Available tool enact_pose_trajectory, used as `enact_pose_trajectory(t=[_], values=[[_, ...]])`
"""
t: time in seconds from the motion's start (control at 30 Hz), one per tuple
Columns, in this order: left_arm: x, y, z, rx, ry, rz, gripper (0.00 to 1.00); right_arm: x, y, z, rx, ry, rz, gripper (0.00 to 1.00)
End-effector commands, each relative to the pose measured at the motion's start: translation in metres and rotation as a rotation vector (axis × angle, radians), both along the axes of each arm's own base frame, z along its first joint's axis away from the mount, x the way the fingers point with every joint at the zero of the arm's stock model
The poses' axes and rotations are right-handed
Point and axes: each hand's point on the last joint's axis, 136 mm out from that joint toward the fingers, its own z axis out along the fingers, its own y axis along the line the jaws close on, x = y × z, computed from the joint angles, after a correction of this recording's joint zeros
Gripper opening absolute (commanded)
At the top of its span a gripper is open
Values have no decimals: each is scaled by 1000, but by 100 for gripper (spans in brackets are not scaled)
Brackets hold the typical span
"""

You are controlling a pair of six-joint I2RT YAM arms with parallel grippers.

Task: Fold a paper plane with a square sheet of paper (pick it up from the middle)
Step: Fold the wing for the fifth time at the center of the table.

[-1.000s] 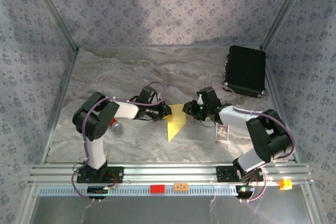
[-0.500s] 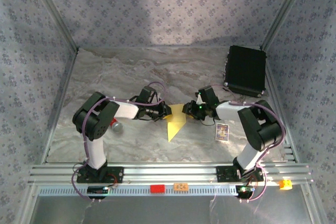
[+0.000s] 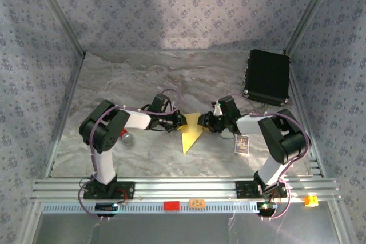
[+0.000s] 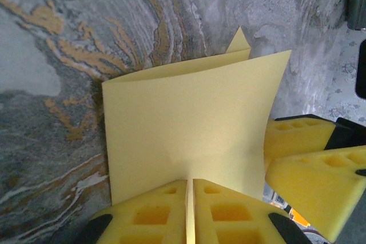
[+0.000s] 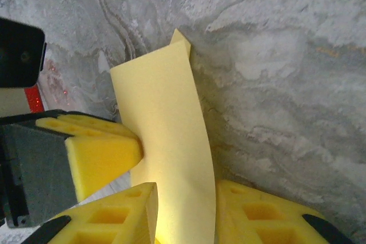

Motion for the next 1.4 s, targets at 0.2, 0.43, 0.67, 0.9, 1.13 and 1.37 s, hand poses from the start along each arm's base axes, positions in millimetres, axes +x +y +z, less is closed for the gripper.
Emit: enact_pose_trajectory(t=[0.2, 0.43, 0.67, 0.9, 1.13, 1.37], values=[[-7, 10, -21, 49, 51, 3, 11, -4, 8, 15, 102, -21, 40, 32], [-7, 9, -19, 44, 48, 2, 11, -1, 8, 16, 126, -27, 50, 31], [-6, 8, -18, 41, 46, 1, 11, 2, 12, 16, 150, -28, 70, 30], [-6, 8, -17, 40, 44, 1, 11, 3, 12, 13, 148, -22, 76, 30], [-6, 8, -16, 38, 43, -1, 11, 3, 11, 9, 135, -18, 90, 30], [-5, 7, -14, 23, 42, -11, 11, 2, 14, 6, 132, -16, 143, 29]])
